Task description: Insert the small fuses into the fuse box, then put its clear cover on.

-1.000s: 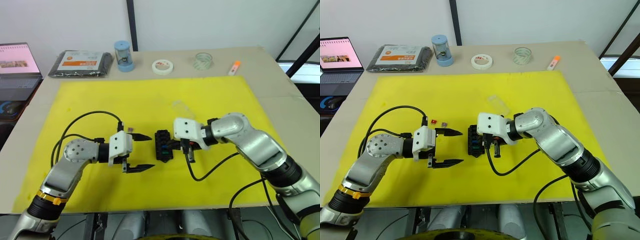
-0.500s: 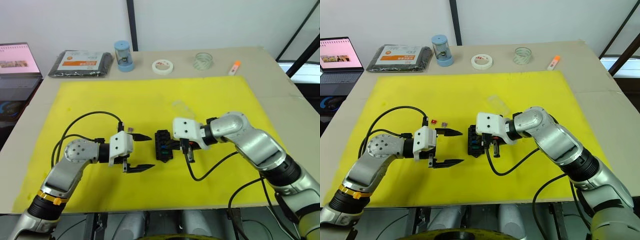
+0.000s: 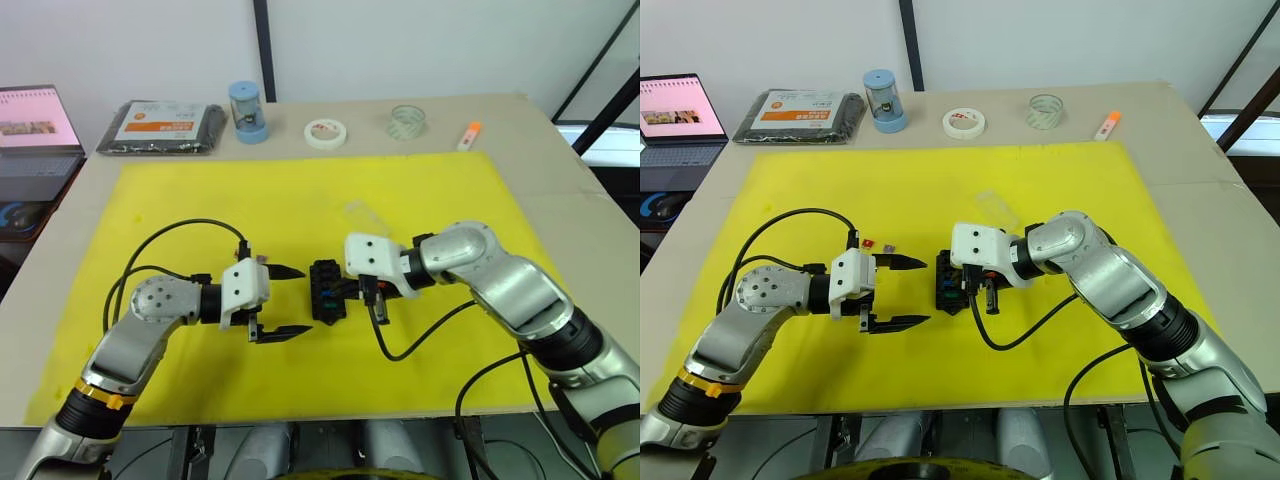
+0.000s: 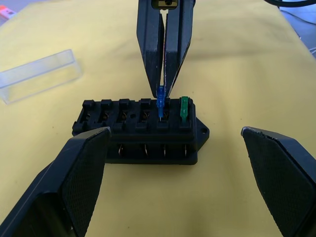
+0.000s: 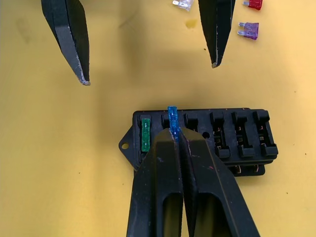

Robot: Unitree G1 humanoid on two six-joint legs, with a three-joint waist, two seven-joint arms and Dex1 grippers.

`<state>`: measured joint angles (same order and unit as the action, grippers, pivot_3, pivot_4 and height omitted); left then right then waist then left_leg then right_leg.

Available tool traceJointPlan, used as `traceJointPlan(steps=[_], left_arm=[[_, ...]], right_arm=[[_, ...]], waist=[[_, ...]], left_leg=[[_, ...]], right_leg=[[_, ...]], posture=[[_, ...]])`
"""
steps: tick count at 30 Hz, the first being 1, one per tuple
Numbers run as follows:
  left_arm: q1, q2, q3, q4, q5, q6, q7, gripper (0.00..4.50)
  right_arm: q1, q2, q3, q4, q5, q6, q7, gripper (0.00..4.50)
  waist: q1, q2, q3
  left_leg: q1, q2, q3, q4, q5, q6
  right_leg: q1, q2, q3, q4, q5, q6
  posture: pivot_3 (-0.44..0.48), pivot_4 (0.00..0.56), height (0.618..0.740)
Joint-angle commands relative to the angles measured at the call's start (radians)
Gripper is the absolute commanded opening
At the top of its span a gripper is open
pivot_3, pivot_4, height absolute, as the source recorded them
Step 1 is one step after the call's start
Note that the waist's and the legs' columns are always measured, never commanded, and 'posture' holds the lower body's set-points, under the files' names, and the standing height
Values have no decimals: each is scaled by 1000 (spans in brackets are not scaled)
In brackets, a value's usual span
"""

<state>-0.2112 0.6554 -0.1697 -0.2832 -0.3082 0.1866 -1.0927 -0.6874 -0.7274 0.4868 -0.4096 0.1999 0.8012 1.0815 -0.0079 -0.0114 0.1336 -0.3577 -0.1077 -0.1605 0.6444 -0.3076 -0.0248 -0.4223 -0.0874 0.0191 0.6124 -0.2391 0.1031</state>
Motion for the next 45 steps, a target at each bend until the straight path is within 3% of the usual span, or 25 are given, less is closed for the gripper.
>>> traceJointPlan(steps=[1, 25, 28, 31, 45], left_arm=[[-4, 3, 7, -4, -1, -26, -7, 4449], [12, 3, 1, 1, 14, -54, -8, 4449], [12, 7, 4, 0, 11, -54, -11, 4500], [10, 7, 5, 5, 11, -55, -14, 4500], [3, 0, 1, 37, 11, -84, -33, 4500]], right_arm=[[-4, -8, 3, -15, -16, -14, 1, 0], [12, 18, 31, 13, -74, -44, -12, 0], [9, 26, 9, 9, -53, -33, -12, 623], [7, 34, -6, 7, -37, -22, -15, 1643], [7, 36, -100, 7, 68, -22, 10, 1643]], waist=[[0, 0, 0], [-2, 0, 0], [-1, 0, 0], [0, 0, 0], [0, 0, 0]], left_leg=[[0, 0, 0, 0, 0, 0], [1, 0, 0, 0, 0, 0], [1, 0, 0, 0, 0, 0], [1, 0, 0, 0, 0, 0], [1, 0, 0, 0, 0, 0]], right_leg=[[0, 0, 0, 0, 0, 0], [1, 0, 0, 0, 0, 0], [1, 0, 0, 0, 0, 0], [1, 0, 0, 0, 0, 0], [1, 0, 0, 0, 0, 0]], posture=[[0, 150, 740], [0, 150, 740], [0, 150, 740], [0, 150, 740], [0, 150, 740]])
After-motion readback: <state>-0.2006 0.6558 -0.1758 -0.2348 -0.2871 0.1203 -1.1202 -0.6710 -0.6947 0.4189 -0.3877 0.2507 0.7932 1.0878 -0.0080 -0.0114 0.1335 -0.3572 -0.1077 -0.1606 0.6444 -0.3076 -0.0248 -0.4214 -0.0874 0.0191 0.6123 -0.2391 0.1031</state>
